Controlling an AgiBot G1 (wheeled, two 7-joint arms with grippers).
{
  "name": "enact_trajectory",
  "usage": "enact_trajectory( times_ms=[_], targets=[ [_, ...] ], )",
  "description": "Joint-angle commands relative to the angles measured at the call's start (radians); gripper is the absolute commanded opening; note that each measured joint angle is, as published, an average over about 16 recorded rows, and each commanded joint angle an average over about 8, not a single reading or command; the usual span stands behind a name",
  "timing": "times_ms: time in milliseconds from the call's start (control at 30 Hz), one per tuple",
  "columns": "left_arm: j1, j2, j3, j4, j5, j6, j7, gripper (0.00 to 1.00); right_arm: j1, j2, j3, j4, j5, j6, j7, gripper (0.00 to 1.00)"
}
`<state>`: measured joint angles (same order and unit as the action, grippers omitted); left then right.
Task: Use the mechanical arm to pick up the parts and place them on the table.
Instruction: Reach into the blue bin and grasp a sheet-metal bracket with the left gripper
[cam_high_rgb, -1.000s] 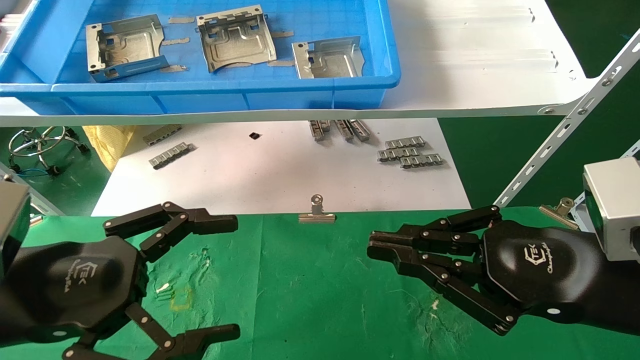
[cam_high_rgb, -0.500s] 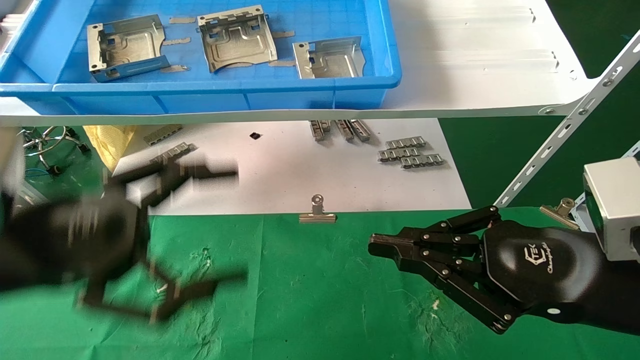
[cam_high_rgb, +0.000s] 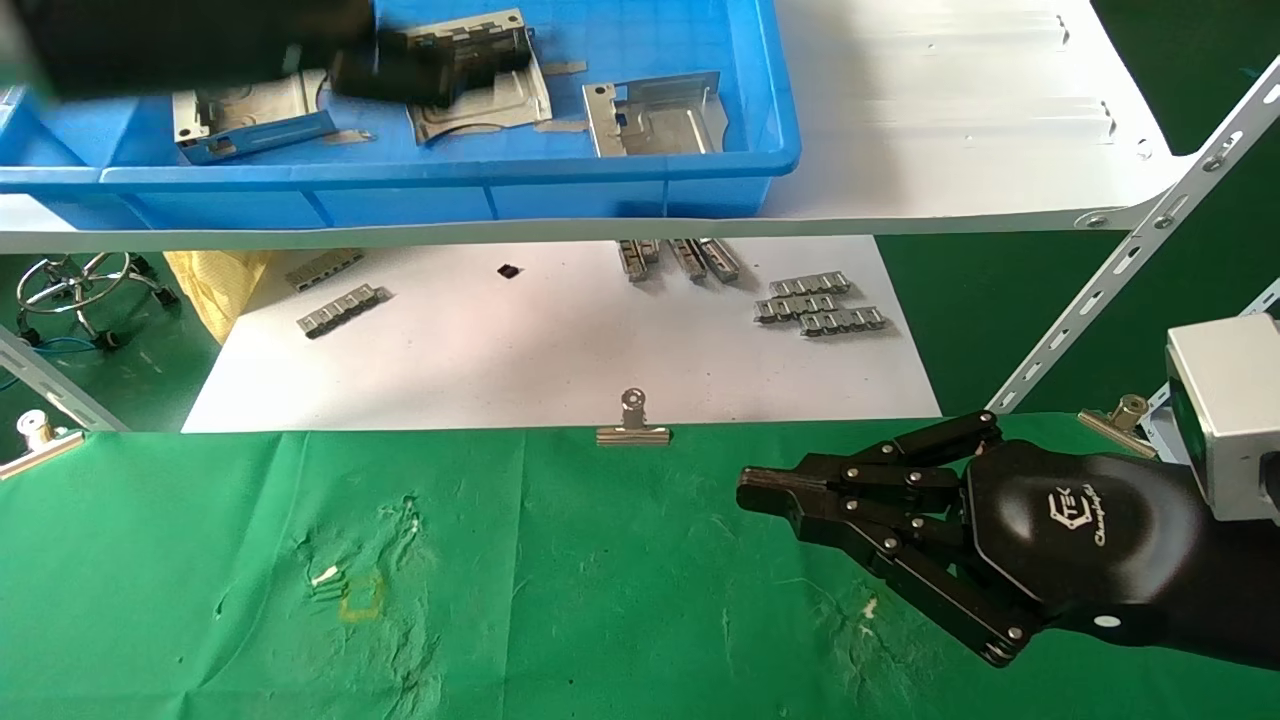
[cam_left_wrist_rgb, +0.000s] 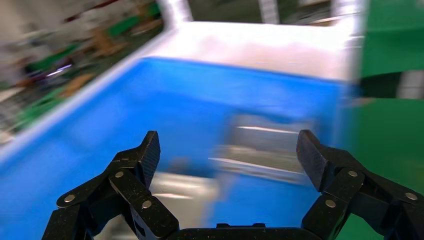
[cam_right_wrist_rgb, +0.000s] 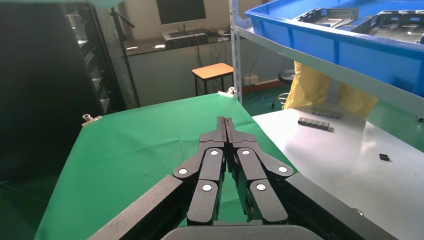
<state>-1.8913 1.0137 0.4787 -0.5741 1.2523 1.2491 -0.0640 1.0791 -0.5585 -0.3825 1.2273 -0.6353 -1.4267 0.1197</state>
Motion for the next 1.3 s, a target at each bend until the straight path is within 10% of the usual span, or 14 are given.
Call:
enact_trajectory(
  times_ms=[33,400,700,1133,1300],
  targets=[
    [-0.071,0.051,0.019,0.105,0.058,-0.064,0.031,1.0,0.0,0.0,0.0,0.0,0.0,0.0,0.0,0.0],
    [-0.22,0.234,0.11,0.427,0.222,-0.263,0.104,0.99,0.0,0.0,0.0,0.0,0.0,0.0,0.0,0.0],
    [-0.257,0.3,0.135,0.533,0.261,-0.336,0.101,0.0,0.0,0.0,0.0,0.0,0.0,0.0,0.0,0.0],
    [-0.278,0.306,0.16,0.568,0.296,-0.346,0.072,0.0,0.0,0.0,0.0,0.0,0.0,0.0,0.0,0.0],
    [-0.28,0.301,0.163,0.572,0.3,-0.353,0.065,0.0,0.0,0.0,0.0,0.0,0.0,0.0,0.0,0.48]
  ],
)
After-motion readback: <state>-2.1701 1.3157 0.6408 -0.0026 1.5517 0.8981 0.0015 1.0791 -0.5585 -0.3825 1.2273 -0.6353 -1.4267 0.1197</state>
